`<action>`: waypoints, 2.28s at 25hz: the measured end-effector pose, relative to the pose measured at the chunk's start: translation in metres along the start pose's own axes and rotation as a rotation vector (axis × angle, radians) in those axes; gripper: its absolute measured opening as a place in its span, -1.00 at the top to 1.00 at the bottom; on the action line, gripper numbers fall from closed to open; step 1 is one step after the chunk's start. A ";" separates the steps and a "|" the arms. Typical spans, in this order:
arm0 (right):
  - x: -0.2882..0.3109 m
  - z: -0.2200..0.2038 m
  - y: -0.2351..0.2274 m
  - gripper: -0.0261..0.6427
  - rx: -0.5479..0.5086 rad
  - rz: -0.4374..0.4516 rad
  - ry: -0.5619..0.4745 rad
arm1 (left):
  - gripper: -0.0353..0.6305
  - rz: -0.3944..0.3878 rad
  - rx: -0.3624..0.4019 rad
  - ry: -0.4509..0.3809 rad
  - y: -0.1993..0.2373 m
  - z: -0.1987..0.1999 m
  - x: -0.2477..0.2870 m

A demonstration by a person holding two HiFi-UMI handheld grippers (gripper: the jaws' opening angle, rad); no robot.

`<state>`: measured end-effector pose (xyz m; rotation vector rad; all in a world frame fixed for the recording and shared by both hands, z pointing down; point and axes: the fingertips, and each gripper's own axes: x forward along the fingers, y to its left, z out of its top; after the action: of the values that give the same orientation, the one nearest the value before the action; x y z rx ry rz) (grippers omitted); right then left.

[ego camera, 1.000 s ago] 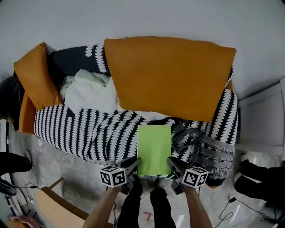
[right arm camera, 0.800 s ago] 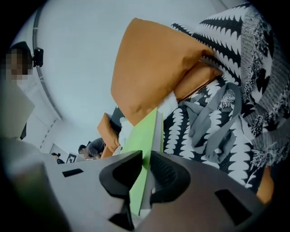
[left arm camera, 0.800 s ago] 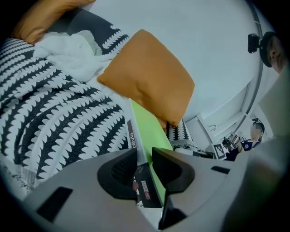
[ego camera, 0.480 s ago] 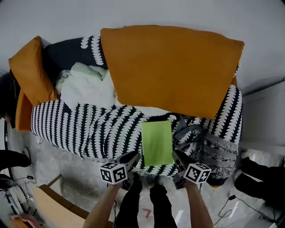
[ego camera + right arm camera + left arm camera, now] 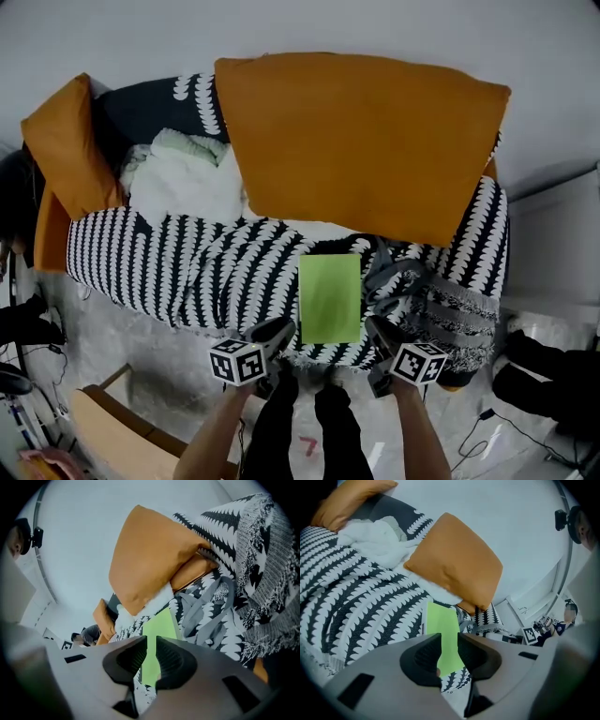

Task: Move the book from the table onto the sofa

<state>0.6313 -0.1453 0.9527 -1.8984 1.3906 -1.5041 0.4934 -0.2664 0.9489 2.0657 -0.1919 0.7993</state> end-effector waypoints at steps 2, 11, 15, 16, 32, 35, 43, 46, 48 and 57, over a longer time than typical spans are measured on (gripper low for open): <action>-0.004 0.001 0.005 0.70 -0.002 0.010 -0.001 | 0.55 -0.017 0.013 0.006 -0.009 0.001 -0.003; -0.026 0.013 0.059 0.78 -0.023 0.100 0.011 | 0.78 -0.030 0.111 -0.023 -0.070 0.022 -0.026; -0.045 0.019 0.088 0.85 -0.045 0.123 0.003 | 0.83 -0.027 0.146 -0.034 -0.096 0.032 -0.044; -0.051 0.021 0.096 0.85 -0.052 0.130 -0.002 | 0.85 -0.025 0.160 -0.038 -0.103 0.033 -0.049; -0.129 0.059 0.205 0.85 -0.269 0.182 -0.118 | 0.85 -0.031 0.454 -0.176 -0.224 0.088 -0.121; -0.147 0.064 0.229 0.86 -0.327 0.189 -0.145 | 0.85 -0.043 0.495 -0.204 -0.251 0.097 -0.139; -0.193 0.080 0.293 0.86 -0.428 0.218 -0.243 | 0.85 -0.063 0.591 -0.262 -0.305 0.115 -0.191; -0.207 0.085 0.310 0.85 -0.475 0.224 -0.268 | 0.85 -0.065 0.617 -0.289 -0.322 0.119 -0.206; -0.218 0.089 0.321 0.86 -0.503 0.226 -0.290 | 0.85 -0.062 0.646 -0.302 -0.335 0.120 -0.215; -0.271 0.115 0.387 0.86 -0.662 0.243 -0.404 | 0.85 -0.086 0.723 -0.397 -0.398 0.136 -0.260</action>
<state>0.5613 -0.1281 0.4720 -2.1166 1.9659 -0.5230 0.5196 -0.1775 0.4628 2.8875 -0.0245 0.4199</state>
